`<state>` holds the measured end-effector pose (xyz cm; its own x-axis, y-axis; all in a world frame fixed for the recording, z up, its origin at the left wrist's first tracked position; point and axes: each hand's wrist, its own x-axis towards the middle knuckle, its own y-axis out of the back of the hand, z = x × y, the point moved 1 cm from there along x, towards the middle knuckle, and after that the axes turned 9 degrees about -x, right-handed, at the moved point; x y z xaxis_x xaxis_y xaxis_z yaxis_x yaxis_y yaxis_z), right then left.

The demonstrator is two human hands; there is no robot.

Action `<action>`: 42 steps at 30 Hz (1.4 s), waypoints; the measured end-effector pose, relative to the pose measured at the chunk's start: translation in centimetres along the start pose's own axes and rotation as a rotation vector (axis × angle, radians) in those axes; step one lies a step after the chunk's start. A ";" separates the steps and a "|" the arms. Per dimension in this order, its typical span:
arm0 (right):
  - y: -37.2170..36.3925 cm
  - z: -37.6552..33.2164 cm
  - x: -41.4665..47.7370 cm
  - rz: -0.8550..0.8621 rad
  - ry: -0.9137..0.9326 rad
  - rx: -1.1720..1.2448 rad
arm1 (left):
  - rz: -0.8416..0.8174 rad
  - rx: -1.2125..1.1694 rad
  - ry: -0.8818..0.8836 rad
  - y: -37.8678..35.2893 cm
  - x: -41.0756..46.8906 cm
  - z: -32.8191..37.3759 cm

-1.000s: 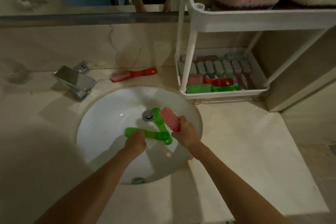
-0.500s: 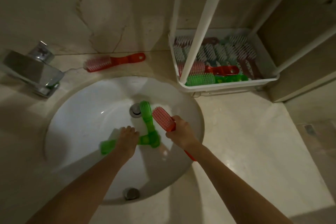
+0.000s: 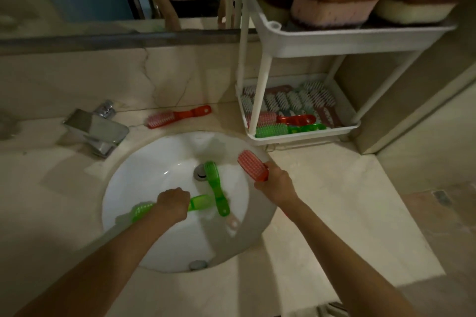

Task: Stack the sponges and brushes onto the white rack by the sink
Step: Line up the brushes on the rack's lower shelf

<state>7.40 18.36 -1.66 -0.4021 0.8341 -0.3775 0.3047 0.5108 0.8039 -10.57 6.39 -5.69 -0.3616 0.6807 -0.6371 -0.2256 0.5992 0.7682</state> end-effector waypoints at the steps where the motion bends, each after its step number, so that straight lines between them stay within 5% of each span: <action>1: 0.4 0.2 -0.4 0.006 -0.010 0.018 | 0.001 -0.029 -0.007 0.8 -0.6 0.5; 8: 4.5 3.6 -2.6 0.160 -0.101 0.296 | 0.195 -0.249 -0.127 6.0 -3.9 6.3; 16: 10.8 8.6 -0.2 0.144 -0.361 1.037 | 0.367 -0.358 -0.233 12.1 -4.4 14.5; 20: 12.0 8.0 3.3 0.117 -0.307 1.488 | 0.406 -0.423 -0.236 14.6 -3.4 17.1; 28: 13.4 6.2 8.7 0.022 -0.447 1.622 | 0.445 -0.522 -0.158 17.7 -0.6 19.0; 34: 13.4 6.4 10.9 0.102 -0.587 1.705 | 0.361 -0.634 -0.072 18.4 1.4 19.6; 42: 12.8 6.7 12.4 0.038 -0.635 1.562 | 0.327 -0.651 -0.032 18.2 3.4 19.3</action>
<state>12.10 36.63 0.85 -0.1069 0.5976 -0.7946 0.9644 -0.1321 -0.2291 1.51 27.78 4.91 -0.4779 0.8000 -0.3627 -0.6066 -0.0020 0.7950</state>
